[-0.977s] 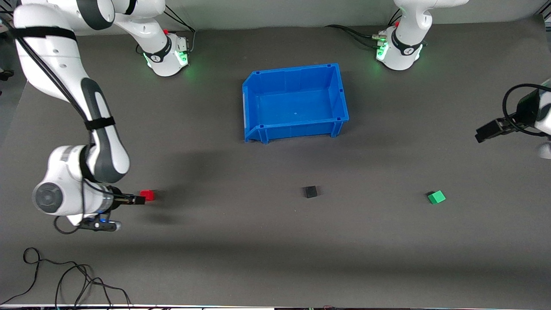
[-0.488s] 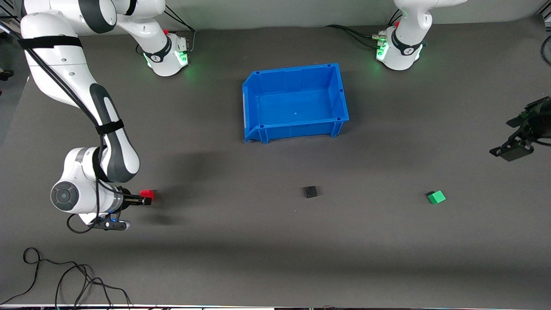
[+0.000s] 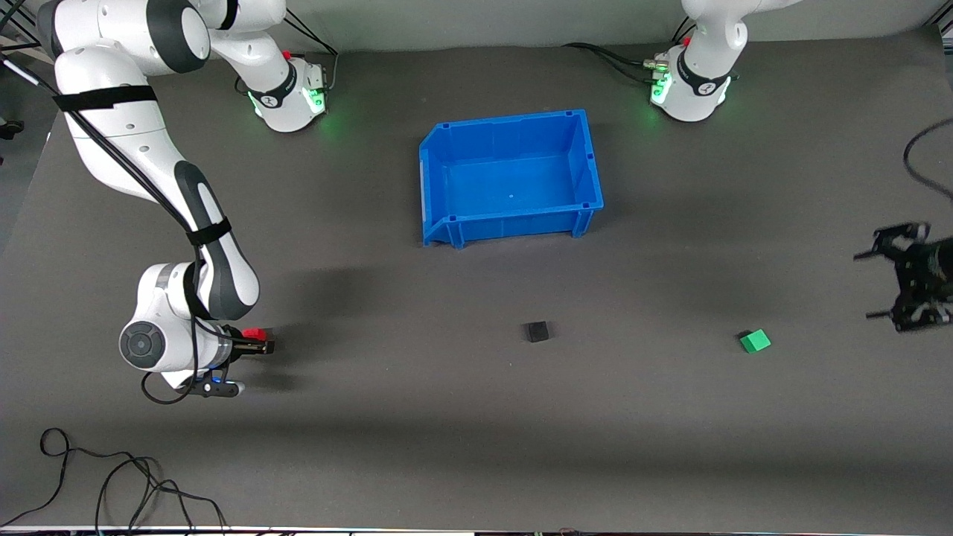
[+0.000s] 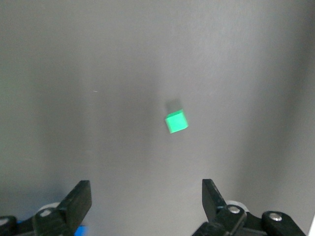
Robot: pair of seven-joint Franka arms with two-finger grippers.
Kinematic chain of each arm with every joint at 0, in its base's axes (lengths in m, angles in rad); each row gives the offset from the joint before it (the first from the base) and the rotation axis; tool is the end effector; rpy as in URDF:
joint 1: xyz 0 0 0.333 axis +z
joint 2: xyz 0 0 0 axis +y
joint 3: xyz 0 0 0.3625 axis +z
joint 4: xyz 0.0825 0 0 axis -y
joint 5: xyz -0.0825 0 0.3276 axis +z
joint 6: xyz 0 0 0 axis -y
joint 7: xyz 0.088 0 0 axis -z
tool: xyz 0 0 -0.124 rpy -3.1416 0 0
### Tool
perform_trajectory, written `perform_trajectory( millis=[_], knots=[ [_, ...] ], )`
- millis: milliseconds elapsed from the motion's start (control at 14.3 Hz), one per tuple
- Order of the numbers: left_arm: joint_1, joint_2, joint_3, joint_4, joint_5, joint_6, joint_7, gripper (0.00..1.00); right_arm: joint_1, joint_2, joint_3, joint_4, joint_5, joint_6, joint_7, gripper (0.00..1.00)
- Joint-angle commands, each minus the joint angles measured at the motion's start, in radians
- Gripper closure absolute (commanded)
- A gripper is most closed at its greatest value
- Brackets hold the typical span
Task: Attach green and red cubes to black cube
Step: 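Close the right gripper on the red cube while the left gripper approaches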
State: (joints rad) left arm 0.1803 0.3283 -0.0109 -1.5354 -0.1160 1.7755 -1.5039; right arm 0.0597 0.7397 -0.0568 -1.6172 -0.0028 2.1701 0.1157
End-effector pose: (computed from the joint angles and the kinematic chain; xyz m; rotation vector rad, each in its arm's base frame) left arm 0.6025 0.0919 0.5034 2.0414 2.3293 -0.2187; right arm 0.6586 0.0077 0.2341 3.0723 -0.1534 -0.2822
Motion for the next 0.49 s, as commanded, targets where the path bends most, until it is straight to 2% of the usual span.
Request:
perform_trajectory(
  millis=[0, 140, 279, 419],
  knots=[
    [-0.012, 0.073, -0.004, 0.023, 0.022, 0.092, -0.212, 0.0, -0.001, 0.0, -0.001, 0.002, -0.006, 0.008, 0.027, 0.65],
    [-0.018, 0.101, -0.004, 0.003, 0.044, 0.163, -0.323, 0.0, -0.004, -0.003, -0.001, 0.003, 0.05, 0.008, 0.065, 0.78],
    [-0.022, 0.149, -0.004, 0.0, 0.048, 0.203, -0.413, 0.0, 0.006, -0.014, -0.003, 0.005, 0.112, 0.001, 0.109, 0.82],
    [-0.03, 0.193, -0.006, 0.0, 0.079, 0.223, -0.458, 0.0, 0.011, -0.022, -0.001, 0.013, 0.115, -0.001, 0.217, 0.83]
  ],
)
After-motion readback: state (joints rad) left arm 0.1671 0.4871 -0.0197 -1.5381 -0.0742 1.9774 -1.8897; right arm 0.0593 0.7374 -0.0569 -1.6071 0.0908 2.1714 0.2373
